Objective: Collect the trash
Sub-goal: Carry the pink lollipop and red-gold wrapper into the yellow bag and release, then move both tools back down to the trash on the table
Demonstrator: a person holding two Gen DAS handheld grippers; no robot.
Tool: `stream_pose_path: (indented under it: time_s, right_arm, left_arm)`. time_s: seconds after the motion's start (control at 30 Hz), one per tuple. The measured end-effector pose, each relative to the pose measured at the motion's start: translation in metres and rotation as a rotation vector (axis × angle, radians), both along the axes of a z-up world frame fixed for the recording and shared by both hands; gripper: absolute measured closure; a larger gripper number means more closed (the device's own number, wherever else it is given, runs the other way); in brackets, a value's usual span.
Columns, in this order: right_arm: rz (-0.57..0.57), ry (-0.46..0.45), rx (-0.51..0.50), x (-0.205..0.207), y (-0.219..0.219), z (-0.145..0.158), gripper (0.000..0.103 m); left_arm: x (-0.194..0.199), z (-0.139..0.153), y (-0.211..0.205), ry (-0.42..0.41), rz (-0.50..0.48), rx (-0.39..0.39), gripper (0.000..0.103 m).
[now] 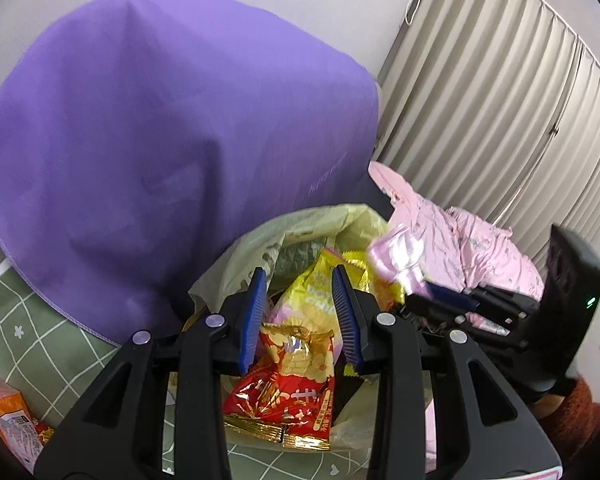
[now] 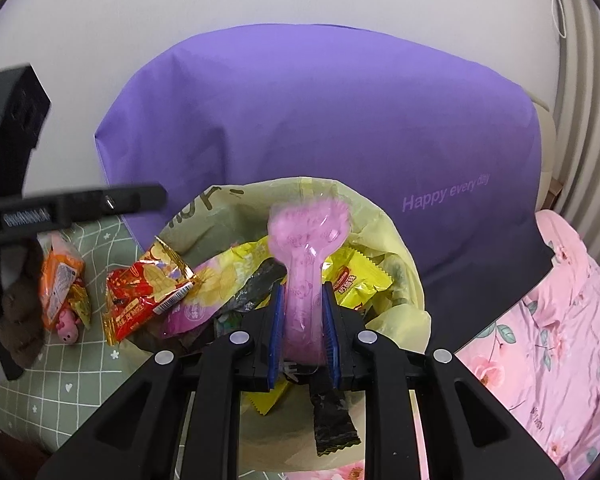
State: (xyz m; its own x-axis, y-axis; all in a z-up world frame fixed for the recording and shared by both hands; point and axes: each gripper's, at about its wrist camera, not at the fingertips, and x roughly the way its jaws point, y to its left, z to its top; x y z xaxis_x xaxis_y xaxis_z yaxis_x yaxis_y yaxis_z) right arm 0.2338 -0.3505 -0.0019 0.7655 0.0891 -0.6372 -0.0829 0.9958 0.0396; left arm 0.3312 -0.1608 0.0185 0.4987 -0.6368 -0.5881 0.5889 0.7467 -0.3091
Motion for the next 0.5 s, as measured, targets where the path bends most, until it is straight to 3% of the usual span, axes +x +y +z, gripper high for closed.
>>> stream_pose_path:
  time_s: [0.03,0.07,0.33,0.5]
  right_arm:
    - [0.003,-0.001,-0.004,0.000,0.001,0.000,0.069]
    - [0.009,-0.002,-0.002,-0.001,0.002,0.000,0.066]
    - [0.013,-0.048,-0.015,-0.011,0.016,0.012,0.066]
    - [0.055,-0.083,-0.024,-0.014,0.038,0.025,0.066]
  left_arm:
    - [-0.002,0.004,0.004,-0.007,0.008,-0.011,0.071]
    - [-0.004,0.008,0.009,-0.016,0.018,-0.019,0.070]
    - [-0.028,0.008,0.071,-0.091,0.172,0.000,0.058]
    - [-0.038,-0.010,0.132,-0.073,0.305,0.032,0.057]
